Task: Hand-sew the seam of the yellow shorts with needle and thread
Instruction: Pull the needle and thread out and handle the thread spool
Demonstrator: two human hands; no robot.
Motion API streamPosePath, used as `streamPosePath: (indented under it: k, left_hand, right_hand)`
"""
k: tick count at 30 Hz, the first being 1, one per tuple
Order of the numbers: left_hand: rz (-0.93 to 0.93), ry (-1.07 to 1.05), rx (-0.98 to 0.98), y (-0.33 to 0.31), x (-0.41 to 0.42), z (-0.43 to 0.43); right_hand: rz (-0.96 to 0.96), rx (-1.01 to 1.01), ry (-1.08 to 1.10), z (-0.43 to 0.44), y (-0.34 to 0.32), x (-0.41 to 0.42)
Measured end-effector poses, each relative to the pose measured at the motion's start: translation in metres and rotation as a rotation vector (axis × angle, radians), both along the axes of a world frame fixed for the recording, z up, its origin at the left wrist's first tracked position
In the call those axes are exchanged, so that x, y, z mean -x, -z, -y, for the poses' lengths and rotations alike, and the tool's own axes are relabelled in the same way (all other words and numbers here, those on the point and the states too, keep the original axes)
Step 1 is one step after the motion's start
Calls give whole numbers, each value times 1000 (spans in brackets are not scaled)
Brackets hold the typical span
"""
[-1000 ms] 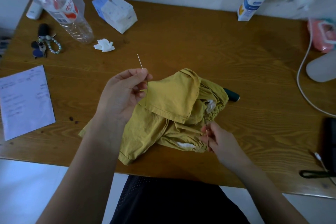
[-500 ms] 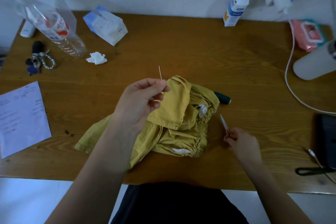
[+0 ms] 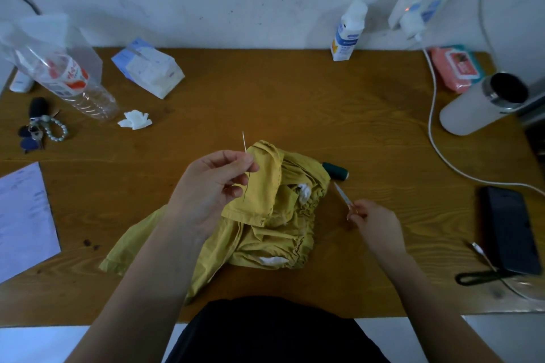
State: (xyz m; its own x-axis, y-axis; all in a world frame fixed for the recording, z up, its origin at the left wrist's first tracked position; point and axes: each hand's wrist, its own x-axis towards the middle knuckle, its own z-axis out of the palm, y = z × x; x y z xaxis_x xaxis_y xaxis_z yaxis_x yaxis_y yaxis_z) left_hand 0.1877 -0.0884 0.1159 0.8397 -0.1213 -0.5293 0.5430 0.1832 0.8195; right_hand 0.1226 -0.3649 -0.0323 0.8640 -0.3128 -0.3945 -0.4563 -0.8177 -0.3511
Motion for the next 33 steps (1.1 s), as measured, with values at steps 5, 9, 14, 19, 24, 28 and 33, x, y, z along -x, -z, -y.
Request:
streamPosePath:
  k: [5, 9, 14, 19, 24, 28, 33]
  left_hand:
    - [-7, 14, -16, -1, -3, 7]
    - [-13, 28, -26, -2, -5, 13]
    - [-31, 27, -42, -1, -7, 20]
    - [-43, 23, -51, 1, -9, 21]
    - [-44, 28, -49, 2, -11, 19]
    - [-52, 21, -41, 4, -14, 20]
    - [-54, 43, -47, 8, -17, 25]
  right_hand:
    - [2, 66, -47, 6, 5, -13]
    - [39, 104, -116, 10, 5, -18]
    - [177, 173, -147, 10, -1, -39]
    - [249, 151, -224, -8, -3, -80]
    - [146, 202, -265, -6, 7, -94]
    - [133, 88, -165, 4, 5, -84]
    - [55, 14, -178, 8, 5, -55]
